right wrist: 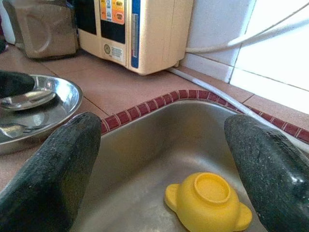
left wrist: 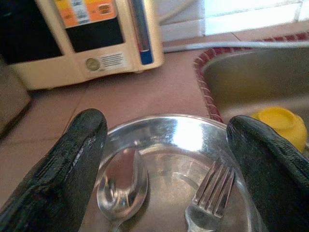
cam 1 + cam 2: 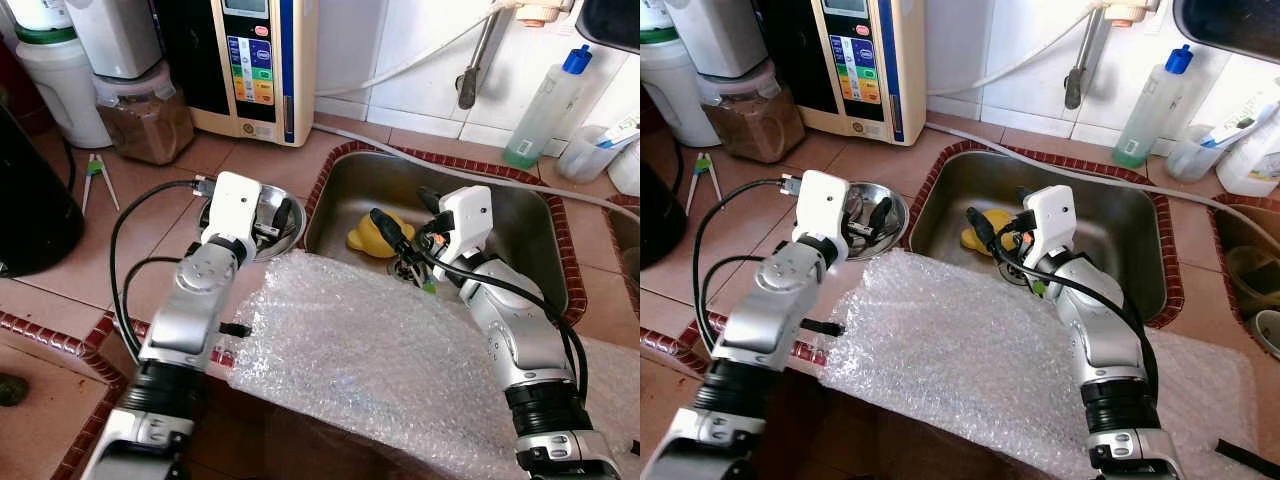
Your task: Kitchen organization
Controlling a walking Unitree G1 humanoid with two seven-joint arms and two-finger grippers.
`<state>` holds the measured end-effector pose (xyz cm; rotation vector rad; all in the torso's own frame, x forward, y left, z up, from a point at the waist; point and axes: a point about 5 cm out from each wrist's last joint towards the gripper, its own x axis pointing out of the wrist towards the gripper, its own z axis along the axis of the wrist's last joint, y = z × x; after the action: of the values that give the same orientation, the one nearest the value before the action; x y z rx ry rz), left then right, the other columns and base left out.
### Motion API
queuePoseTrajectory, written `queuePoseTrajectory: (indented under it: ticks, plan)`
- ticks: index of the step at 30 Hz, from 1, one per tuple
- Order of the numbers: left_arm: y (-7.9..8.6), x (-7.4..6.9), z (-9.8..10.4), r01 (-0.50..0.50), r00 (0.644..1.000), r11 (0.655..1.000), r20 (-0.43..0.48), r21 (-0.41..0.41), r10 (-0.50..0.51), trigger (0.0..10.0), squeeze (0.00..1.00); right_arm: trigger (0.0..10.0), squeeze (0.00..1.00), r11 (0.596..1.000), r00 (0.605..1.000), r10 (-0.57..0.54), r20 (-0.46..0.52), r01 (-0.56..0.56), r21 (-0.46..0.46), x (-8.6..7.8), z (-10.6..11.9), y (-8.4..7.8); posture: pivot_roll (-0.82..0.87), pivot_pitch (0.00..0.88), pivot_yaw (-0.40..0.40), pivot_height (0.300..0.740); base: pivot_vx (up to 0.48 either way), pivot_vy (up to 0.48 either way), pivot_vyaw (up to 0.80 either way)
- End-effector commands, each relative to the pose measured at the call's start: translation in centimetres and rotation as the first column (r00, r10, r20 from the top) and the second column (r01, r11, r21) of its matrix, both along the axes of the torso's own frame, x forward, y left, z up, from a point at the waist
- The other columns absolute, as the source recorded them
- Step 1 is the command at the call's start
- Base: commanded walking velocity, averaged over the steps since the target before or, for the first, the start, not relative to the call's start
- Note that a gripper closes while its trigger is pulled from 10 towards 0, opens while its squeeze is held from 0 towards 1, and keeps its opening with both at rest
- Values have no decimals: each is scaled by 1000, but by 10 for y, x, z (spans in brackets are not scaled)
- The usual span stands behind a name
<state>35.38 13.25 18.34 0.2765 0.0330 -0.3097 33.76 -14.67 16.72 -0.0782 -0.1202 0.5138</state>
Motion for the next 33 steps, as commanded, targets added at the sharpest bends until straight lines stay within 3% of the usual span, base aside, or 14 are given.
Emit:
queuePoseTrajectory:
  ticks: [1, 6, 14, 24, 29, 30, 32, 33]
  plan:
    - [-4, 0, 3, 49, 998, 999, -27, 23, -48, 10000, 0, 10000, 0, 1000, 1000, 6, 17, -6, -19, -1, 5, 1, -11, 92, -22, 740, 0, 0, 0]
    - [6, 5, 14, 58, 995, 998, -80, 33, -55, 10000, 0, 10000, 0, 999, 1000, 6, 10, -6, -35, -4, 2, 4, -10, 94, -21, 740, 0, 0, 0]
    - [9, -1, 8, 218, 952, 973, -235, 77, -194, 10000, 0, 10000, 0, 998, 1000, -1, 6, 1, -56, -3, 2, 4, -13, 98, -23, 740, 0, 0, 0]
    - [13, -7, 4, 271, 914, 960, -333, 71, -233, 10000, 0, 10000, 0, 997, 1000, -1, -1, 1, -77, -3, 1, 4, -15, 101, -27, 740, 0, 0, 0]
    - [19, -7, 1, 263, 903, 963, -369, 67, -221, 9882, 0, 10000, 0, 984, 985, 161, -68, -165, -67, -12, -4, 13, -16, 102, -26, 740, 0, 0, 0]
    - [19, -7, 1, 260, 902, 964, -374, 64, -218, 8392, 0, 10000, 0, 981, 979, 184, -83, -188, -51, -13, -4, 14, -16, 102, -26, 740, 0, 0, 0]
    - [20, -8, -1, 262, 897, 963, -385, 63, -219, 3961, 0, 10000, 0, 970, 967, 237, -92, -240, -32, -17, -3, 15, -17, 103, -26, 740, 0, 0, 0]
    - [20, -9, -2, 265, 894, 962, -389, 62, -221, 2941, 0, 10000, 0, 966, 964, 253, -85, -256, -33, -19, -2, 15, -19, 104, -26, 740, 0, 0, 0]
